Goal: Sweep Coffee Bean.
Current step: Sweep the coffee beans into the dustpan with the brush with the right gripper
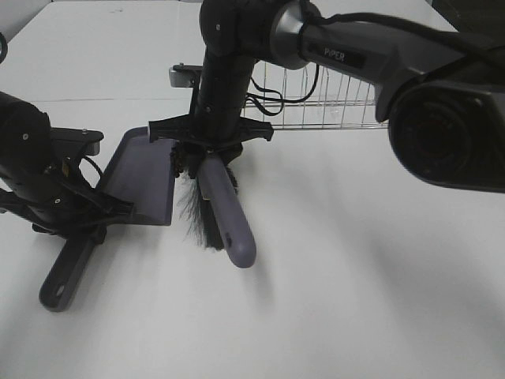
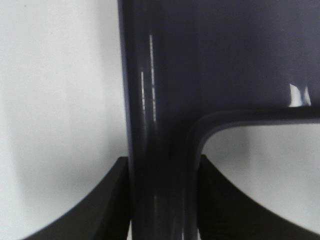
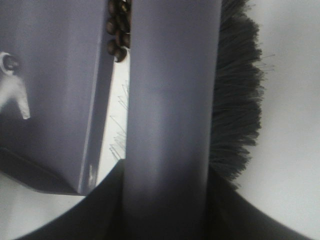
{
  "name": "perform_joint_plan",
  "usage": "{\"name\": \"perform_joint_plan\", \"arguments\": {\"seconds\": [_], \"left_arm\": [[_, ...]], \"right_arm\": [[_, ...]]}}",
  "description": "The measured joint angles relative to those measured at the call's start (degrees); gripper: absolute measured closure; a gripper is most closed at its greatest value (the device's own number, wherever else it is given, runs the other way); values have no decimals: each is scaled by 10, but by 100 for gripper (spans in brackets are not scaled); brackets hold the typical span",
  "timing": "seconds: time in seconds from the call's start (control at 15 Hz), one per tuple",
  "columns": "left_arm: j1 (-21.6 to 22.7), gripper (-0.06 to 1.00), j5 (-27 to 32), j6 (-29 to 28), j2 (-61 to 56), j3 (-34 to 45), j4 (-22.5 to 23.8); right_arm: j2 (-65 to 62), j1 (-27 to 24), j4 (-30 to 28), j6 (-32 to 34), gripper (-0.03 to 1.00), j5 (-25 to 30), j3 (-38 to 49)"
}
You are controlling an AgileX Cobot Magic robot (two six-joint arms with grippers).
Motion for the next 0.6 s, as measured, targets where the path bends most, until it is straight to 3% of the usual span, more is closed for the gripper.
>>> {"name": "perform_joint_plan", "arguments": {"seconds": [0.4,0.6], "left_arm": [[-1,59,0,-1,0,0,0],[-1,59,0,-1,0,0,1]], "right_arm": [[28,19,50,-10,67,16,-111],[28,19,-4,-16,67,34,-139]]}}
